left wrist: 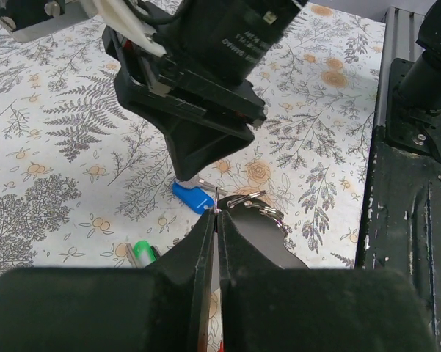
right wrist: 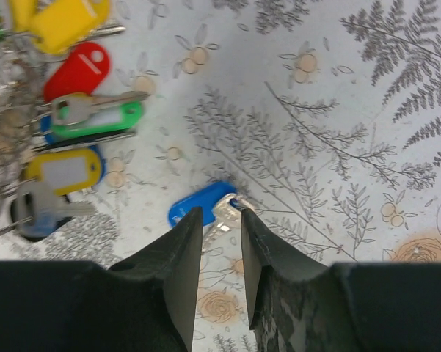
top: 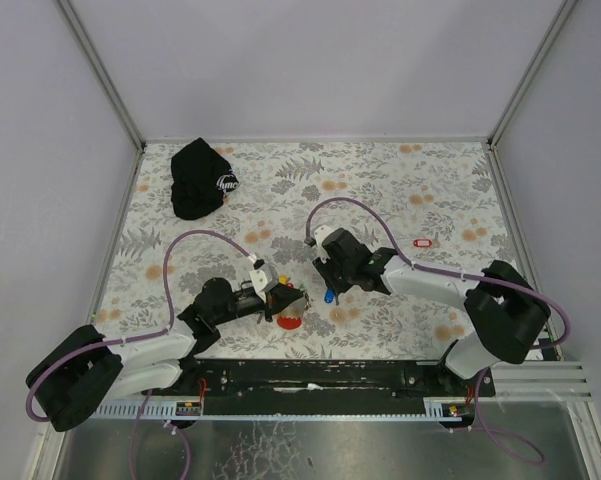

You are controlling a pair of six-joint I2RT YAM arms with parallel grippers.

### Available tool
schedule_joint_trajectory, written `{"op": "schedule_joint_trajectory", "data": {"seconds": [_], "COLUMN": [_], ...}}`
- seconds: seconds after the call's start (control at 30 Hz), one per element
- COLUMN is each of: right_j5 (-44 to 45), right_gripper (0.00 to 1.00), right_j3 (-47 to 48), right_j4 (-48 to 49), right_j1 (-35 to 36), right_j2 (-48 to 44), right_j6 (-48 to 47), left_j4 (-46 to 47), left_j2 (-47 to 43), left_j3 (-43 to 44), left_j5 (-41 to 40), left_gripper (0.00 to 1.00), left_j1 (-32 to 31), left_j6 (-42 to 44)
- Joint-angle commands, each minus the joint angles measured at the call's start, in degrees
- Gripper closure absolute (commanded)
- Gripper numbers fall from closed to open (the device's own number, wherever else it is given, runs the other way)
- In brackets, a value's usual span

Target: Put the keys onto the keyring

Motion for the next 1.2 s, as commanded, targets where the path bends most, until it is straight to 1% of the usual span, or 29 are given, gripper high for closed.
{"op": "schedule_joint_trajectory", "data": {"seconds": [0.0, 0.37, 1.0, 1.1, 1.17], "right_j5": [-2.0, -9.4, -10.9, -10.7, -10.7], "right_gripper": [0.67, 0.72, 0.82, 0.86, 0.91], "right_j3": [-0.3, -1.8, -1.2, -1.2, -1.3], "right_j4": [3.8, 7.3, 6.5, 6.2, 6.0], "right_j1": [-3.3, -6.9, -7.4, -7.4, -7.4], "right_j2": [1.4, 3.4, 6.4, 6.7, 6.4], "right_j6": [0.6, 1.7, 2.0, 2.0, 1.5], "left_j4": [2.3, 1.7, 0.9, 0.9, 1.0], "left_j2": [-0.6, 0.5, 0.6, 0.6, 0.6], "left_j3": [0.2, 1.1, 1.4, 1.4, 1.4], "left_j5": [-1.3, -0.6, -0.1, 0.0, 0.1], "left_gripper": [1.00, 1.00, 1.00, 1.00, 1.00], "left_j1": [-0.2, -0.1, -0.1, -0.1, -0.2], "left_j6": [-0.3, 0.0, 0.1, 0.0, 0.0]}}
